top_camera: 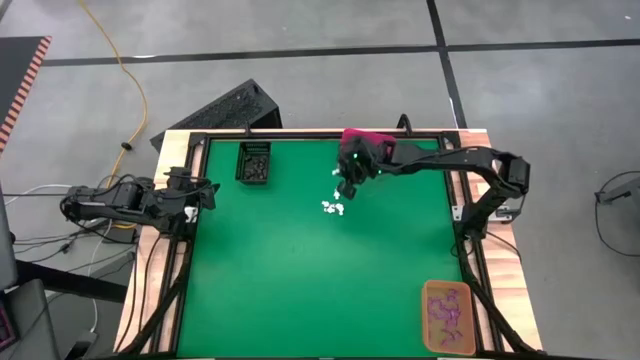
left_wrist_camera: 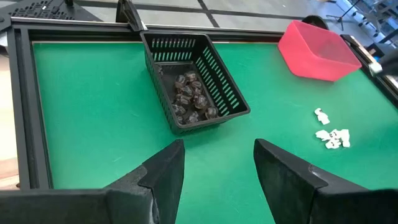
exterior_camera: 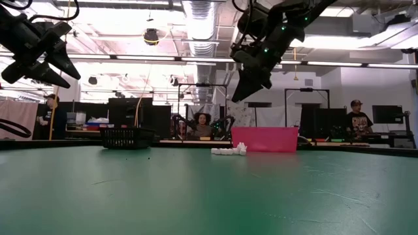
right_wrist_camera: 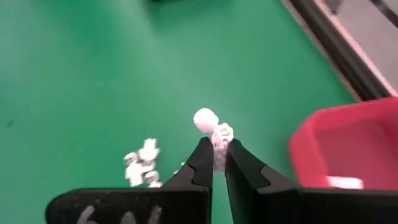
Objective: Sort Halloween decoration
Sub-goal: Put the white skeleton toy into the pink bin
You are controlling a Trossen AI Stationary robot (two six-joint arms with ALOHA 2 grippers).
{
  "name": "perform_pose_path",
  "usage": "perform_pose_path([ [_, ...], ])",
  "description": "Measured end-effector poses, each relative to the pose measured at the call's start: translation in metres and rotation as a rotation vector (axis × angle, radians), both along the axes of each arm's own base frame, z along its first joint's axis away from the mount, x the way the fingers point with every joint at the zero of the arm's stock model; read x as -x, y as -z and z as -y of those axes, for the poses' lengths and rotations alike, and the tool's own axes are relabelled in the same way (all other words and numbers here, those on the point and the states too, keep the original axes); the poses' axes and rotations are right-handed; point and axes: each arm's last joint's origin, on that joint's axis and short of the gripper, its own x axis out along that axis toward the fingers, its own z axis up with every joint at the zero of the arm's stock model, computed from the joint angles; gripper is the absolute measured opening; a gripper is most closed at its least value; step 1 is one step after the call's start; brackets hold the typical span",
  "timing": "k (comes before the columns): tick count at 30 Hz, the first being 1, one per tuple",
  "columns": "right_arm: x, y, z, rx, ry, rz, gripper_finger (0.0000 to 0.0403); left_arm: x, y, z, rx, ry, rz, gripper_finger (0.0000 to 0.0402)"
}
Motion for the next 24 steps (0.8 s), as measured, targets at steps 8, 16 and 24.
perform_pose_path([
  [8,0.011,-0.004,0.034,-0.015,0.147,0.054,0.0046,0.000,0.000,0.000,0.019,-0.014,0.018,0.0183],
  [16,0.023,-0.015,0.064,-0.013,0.256,0.081,0.0046,0.000,0.000,0.000,0.019,-0.013,0.018,0.0183],
  [24,0.043,-0.015,0.085,-0.024,0.417,0.004,0.0046,0.000,0.000,0.000,0.020,-0.012,0.018,0.0183],
])
